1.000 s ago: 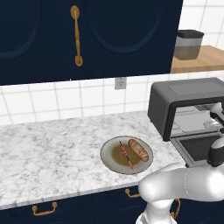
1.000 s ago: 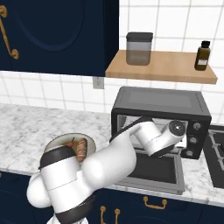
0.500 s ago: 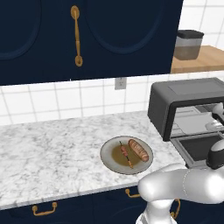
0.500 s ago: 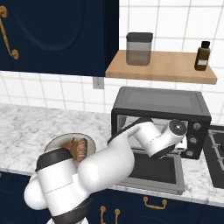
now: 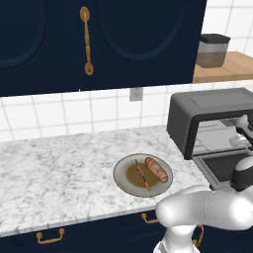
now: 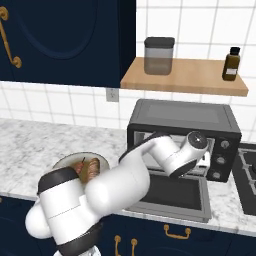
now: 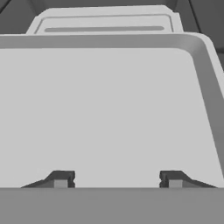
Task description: Pick up the kebab skewer and baguette bread, and place them inside the toaster oven. Close the toaster oven door and start by setting the timer.
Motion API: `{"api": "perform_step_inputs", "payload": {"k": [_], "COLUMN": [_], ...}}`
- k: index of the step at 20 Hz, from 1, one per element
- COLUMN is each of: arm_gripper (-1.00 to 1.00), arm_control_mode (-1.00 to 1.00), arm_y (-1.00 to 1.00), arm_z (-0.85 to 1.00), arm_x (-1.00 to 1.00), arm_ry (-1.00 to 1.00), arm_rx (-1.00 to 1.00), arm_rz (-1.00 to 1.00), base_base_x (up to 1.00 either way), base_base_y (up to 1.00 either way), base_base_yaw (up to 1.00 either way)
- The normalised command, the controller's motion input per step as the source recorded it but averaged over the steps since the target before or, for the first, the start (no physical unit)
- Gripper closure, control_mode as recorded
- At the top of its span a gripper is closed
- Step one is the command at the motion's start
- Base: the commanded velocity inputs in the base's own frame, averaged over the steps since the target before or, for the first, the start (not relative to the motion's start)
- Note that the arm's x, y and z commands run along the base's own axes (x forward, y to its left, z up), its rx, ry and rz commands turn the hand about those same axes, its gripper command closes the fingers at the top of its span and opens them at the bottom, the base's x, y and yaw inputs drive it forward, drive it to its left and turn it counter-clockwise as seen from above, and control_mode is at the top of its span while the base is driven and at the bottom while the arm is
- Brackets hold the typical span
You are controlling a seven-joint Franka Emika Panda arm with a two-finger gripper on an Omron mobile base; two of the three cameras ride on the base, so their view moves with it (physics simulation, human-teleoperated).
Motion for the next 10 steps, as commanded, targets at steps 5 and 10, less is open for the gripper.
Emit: {"api": "perform_step_inputs", "payload": {"k": [5,10], "arm_gripper": [-1.00,-1.00], "arm_control_mode": [-1.00,-1.00], "arm_y": [0.00,0.24], "arm_z": [0.06,0.36], "arm_x": [-0.06,-0.53], "arm_ry": [-0.01,-0.09], "arm_rx": [0.00,0.00], "arm_rz": [-0.01,0.00], "base_base_x": [0.00,0.00], "base_base_y": [0.00,0.00], "base_base_yaw": [0.00,0.00]}}
